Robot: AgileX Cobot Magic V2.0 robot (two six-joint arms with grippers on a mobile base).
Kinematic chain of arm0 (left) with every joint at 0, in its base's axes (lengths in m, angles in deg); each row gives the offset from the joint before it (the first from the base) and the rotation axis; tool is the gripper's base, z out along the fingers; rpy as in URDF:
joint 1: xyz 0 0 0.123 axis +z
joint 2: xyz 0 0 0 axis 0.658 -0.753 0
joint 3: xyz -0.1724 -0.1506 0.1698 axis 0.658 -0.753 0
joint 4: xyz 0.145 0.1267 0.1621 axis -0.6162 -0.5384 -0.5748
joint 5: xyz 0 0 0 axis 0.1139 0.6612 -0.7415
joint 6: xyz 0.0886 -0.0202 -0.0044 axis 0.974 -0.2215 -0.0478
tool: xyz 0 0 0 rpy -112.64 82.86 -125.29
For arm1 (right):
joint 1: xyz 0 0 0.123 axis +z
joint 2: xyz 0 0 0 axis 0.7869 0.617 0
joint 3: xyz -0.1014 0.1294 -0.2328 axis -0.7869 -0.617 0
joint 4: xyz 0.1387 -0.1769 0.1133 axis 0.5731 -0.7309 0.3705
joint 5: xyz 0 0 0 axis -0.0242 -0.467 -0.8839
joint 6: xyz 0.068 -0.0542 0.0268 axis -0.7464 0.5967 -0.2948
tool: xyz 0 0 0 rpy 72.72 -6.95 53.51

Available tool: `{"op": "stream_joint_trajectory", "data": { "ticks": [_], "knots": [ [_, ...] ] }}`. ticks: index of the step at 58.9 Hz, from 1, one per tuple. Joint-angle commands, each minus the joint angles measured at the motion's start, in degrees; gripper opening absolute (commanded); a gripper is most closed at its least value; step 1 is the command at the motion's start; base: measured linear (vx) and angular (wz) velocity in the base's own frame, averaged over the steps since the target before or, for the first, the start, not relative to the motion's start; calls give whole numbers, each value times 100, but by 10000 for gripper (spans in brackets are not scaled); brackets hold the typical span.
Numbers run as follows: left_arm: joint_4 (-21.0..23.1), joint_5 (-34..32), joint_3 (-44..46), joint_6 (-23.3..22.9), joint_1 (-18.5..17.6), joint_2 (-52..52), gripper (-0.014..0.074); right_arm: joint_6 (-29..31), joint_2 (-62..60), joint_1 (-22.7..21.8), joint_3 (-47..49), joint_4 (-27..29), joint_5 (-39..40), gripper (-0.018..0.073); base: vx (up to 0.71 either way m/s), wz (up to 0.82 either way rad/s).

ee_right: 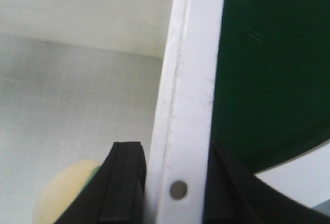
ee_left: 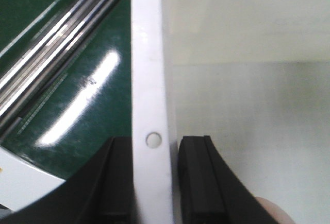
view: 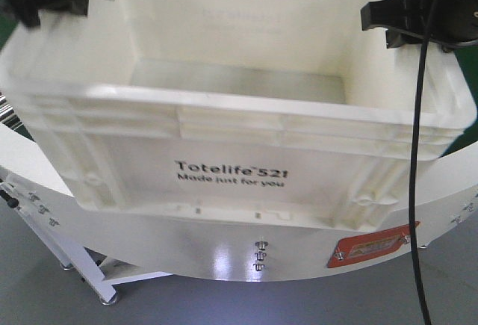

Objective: Place moving items into box and shelve
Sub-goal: 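Clamp both tote rims and lift the tote off the conveyor, then hold the lifted tote with both grippers while the base turns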

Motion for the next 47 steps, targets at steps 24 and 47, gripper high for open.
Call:
{"op": "stream_joint_trajectory", "data": {
  "ticks": [24, 47],
  "knots": [
    [-380, -1891, -1939, -749, -419, 1775, 127, -86, -252, 100, 206, 73, 330, 120, 0, 0],
    [-610, -1855, -1939, -784, -419, 1745, 127, -1265, -259, 493, -542, -715, 710, 120, 0, 0]
  ]
}}
